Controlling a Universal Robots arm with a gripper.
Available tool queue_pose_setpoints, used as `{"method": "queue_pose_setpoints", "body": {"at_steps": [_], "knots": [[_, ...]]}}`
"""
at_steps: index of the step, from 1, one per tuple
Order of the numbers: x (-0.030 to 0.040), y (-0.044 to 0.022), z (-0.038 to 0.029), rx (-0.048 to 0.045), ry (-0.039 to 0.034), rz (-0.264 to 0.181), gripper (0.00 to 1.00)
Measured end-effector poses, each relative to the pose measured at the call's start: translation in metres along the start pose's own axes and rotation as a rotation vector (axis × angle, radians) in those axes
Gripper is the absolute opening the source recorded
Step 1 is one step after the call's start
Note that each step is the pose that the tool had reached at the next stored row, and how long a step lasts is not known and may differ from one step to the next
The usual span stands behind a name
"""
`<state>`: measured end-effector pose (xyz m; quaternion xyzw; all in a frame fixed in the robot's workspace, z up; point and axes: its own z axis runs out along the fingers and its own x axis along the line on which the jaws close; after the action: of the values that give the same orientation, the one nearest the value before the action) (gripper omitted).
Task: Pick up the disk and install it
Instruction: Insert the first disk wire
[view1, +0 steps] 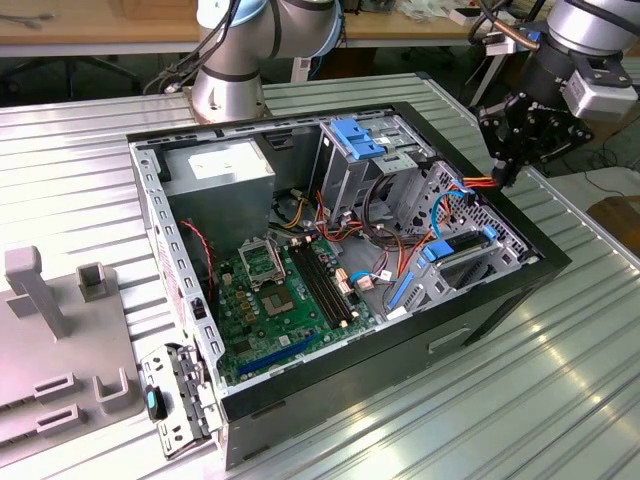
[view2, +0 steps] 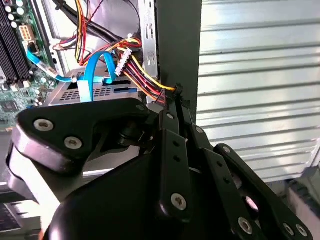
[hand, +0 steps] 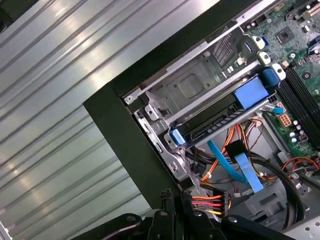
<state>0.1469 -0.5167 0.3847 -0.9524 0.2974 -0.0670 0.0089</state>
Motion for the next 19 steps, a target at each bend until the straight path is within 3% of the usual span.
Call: {"method": "queue_pose_setpoints", "body": {"at_steps": [4, 13, 19], "knots": [[0.0, 0.0, 0.0, -0.0073, 0.0033, 0.059, 0.16], [0.0, 0.0, 0.0, -0.0306, 0.014, 0.247, 0.16], [0.0, 0.0, 0.0, -0.0431, 0.0199, 0.348, 0.16]]}}
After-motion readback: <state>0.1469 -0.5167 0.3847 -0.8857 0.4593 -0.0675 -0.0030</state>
